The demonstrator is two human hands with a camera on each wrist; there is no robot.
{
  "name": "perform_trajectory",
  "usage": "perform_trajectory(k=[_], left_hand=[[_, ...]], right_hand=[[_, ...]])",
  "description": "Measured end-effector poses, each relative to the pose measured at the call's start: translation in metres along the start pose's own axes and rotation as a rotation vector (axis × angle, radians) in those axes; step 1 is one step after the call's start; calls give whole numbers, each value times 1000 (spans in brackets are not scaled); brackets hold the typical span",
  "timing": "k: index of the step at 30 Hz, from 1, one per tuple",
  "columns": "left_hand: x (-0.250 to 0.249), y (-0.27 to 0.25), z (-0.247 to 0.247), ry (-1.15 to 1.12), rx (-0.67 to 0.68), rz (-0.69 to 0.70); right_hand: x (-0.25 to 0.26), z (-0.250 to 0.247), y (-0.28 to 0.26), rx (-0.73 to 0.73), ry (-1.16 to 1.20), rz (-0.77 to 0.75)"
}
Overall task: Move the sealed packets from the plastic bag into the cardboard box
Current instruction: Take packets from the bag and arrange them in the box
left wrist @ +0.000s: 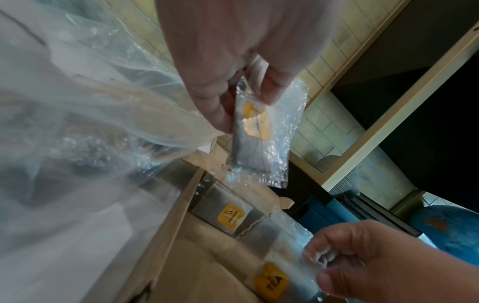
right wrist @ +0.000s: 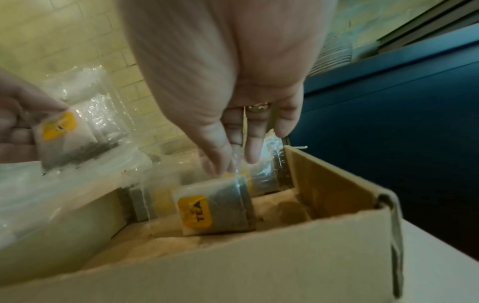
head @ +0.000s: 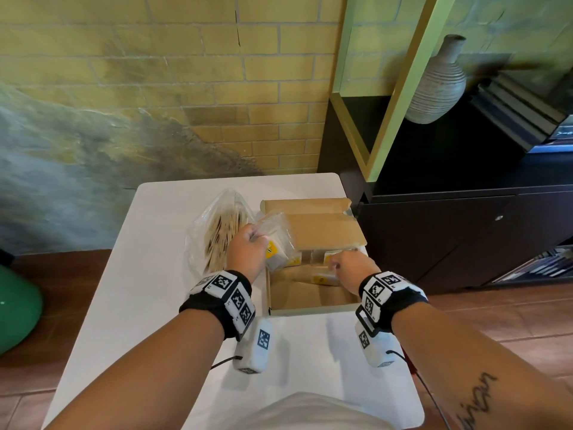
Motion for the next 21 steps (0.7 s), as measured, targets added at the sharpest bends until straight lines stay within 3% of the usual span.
perform_trajectory(k=[6,14,21], left_hand=[[3,1,-2,-9,20,-13],[-1,-2,1,-52,91,-47],[-6,-5,17,-184,244,-107]], right_hand=[[1,1,4,-24,15,-13],[-7,-9,-5,-150,449,-107],[-2,-26,-20,-92,525,-112]])
Point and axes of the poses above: each hand's wrist, its own y-axis towards the middle knuckle, its own z-axis out of the palm, x = y × z, the point moved 2 cm from there along y, towards the middle knuckle, and after that the axes turned 7 degrees about y, right-handed, at the moved point
